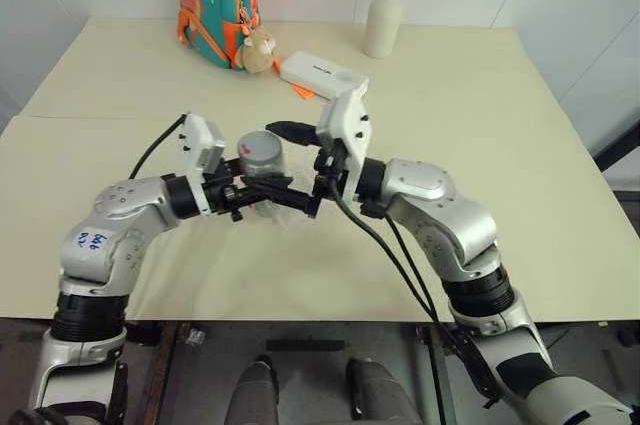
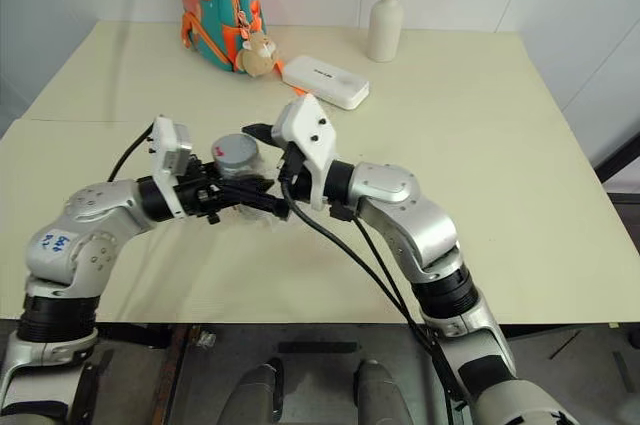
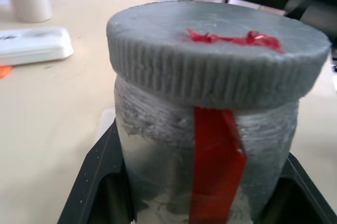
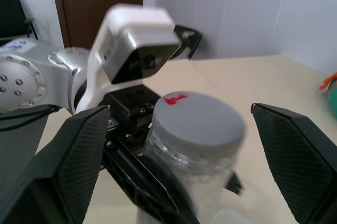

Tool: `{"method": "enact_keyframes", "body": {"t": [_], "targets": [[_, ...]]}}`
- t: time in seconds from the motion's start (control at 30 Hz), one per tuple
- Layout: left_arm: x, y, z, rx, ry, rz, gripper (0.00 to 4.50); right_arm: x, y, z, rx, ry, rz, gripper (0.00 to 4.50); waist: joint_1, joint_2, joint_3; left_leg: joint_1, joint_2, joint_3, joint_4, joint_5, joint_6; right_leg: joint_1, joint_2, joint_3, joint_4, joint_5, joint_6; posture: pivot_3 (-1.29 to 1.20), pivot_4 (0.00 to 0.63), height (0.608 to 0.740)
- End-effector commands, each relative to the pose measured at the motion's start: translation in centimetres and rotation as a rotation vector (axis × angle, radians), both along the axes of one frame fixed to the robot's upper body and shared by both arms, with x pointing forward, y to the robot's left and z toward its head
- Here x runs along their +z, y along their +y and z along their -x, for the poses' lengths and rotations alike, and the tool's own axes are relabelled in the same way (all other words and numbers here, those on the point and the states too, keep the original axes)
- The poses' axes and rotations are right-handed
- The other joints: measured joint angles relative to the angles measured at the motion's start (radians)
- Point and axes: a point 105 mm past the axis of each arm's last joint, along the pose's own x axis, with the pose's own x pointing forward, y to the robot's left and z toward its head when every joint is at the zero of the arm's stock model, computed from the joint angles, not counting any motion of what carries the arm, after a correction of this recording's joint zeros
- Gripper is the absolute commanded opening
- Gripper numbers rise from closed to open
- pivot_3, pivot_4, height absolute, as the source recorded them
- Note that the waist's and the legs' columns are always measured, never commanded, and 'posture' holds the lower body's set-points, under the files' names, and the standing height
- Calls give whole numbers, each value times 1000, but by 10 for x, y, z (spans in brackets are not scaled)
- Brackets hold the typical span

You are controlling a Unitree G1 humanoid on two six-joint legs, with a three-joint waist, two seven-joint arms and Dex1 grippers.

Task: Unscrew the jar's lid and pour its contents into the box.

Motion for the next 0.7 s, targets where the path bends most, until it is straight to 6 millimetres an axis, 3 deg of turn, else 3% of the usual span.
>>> {"method": "enact_keyframes", "body": {"t": [0.03,0.43,0.7], "targets": [[13,-10,3,-47,-63,11,1966,11,4,1,-4,-36,-17,4500,-1,0,0,0,0,0,0,0,0,0,0,0,1,0,0,0,150,740],[5,-13,4,-73,-79,-4,1966,25,-2,5,37,55,-106,4500,-16,0,0,0,0,0,3,0,0,0,1,1,4,0,0,0,150,740],[4,-13,3,-75,-89,-7,1966,18,-4,5,34,70,-78,4500,-22,0,0,0,0,0,3,0,0,0,1,1,4,0,0,0,150,740]]}}
